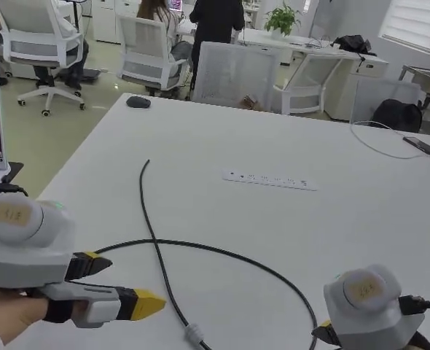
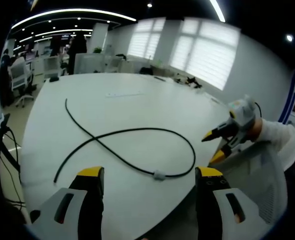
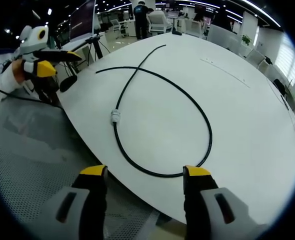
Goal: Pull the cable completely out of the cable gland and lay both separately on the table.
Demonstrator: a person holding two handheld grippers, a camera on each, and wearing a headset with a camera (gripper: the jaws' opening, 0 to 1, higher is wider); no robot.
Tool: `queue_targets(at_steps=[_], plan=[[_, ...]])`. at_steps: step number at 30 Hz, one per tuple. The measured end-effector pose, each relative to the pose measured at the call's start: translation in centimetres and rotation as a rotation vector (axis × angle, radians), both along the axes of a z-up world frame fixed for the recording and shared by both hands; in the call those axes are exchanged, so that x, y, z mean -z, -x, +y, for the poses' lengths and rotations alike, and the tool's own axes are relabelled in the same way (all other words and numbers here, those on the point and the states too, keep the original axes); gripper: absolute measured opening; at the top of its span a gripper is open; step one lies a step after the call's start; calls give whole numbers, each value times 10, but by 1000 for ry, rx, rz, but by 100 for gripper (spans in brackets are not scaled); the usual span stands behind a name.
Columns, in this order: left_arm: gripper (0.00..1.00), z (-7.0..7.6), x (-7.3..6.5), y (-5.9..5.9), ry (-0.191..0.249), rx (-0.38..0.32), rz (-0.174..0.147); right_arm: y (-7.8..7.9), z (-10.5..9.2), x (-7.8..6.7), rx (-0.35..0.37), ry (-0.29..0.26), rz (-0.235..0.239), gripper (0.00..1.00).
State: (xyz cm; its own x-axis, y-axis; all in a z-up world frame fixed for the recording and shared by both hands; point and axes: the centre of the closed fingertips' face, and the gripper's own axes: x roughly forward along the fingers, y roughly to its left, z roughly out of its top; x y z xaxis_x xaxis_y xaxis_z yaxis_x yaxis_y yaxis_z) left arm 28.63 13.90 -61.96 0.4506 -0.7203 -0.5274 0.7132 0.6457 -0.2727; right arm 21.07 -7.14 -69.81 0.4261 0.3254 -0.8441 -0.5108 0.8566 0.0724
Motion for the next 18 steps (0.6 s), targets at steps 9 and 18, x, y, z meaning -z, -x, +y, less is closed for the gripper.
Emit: queue_targets(at_steps=[9,18], plan=[[74,1,0,0,-2,-1,0,-2,-2,-1,14,-2,-6,65],[74,2,-1,0,-3,0,0,-2,-2,-2,18,-3,-7,65]])
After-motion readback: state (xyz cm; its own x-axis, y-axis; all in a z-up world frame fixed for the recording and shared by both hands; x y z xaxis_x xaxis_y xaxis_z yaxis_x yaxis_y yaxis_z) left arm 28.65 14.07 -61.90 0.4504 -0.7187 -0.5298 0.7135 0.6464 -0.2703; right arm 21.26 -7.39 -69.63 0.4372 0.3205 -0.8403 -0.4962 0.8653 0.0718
